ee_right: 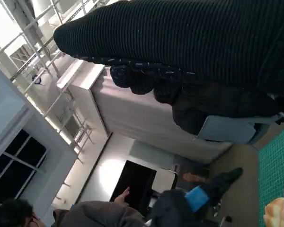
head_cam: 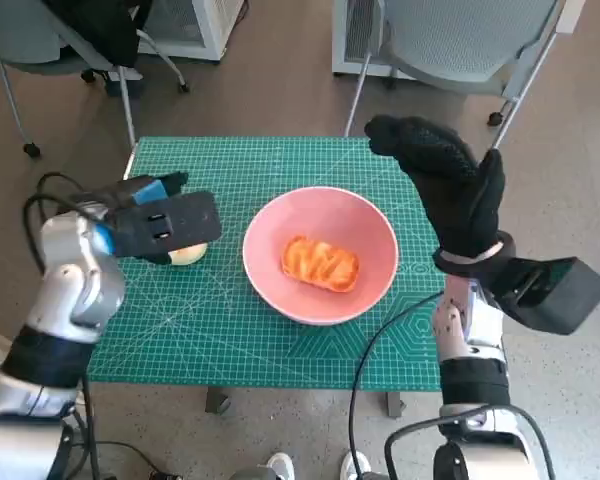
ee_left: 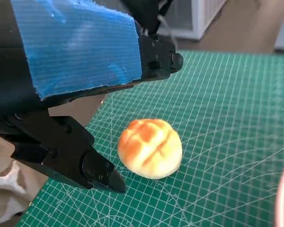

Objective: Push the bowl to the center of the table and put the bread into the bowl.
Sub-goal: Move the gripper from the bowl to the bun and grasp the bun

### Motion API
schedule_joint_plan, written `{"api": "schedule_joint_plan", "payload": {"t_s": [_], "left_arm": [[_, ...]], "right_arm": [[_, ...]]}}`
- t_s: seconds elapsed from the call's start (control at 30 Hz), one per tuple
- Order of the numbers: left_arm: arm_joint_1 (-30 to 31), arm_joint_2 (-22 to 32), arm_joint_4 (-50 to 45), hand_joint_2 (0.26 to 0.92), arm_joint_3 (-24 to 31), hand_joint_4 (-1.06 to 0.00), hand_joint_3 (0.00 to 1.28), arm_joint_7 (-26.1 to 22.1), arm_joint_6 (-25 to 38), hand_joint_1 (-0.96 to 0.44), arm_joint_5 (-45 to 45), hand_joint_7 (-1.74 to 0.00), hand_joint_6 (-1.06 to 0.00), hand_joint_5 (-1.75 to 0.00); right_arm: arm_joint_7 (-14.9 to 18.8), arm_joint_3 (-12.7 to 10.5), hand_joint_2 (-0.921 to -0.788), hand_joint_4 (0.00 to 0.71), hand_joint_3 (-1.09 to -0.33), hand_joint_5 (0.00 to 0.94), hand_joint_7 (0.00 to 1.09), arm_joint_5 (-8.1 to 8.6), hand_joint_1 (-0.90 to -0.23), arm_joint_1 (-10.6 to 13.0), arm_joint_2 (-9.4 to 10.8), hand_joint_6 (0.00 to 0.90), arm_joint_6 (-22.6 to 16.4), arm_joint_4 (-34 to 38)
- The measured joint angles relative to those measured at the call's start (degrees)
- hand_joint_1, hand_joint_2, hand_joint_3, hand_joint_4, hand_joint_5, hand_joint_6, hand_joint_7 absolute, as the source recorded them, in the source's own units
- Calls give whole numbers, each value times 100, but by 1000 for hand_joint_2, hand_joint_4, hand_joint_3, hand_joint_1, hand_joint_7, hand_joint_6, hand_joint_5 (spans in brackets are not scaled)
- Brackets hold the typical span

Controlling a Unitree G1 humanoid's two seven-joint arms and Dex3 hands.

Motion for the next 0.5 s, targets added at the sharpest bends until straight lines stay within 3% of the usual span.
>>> {"api": "schedule_joint_plan", "payload": {"t_s": [0.5], "left_arm": [[-993, -583, 2204, 682, -544, 1, 1, 412, -390, -185, 95, -7, -122, 1]], "right_arm": [[0, -13, -921, 71, -845, 0, 268, -11, -690, 0, -62, -1, -2, 0]]}}
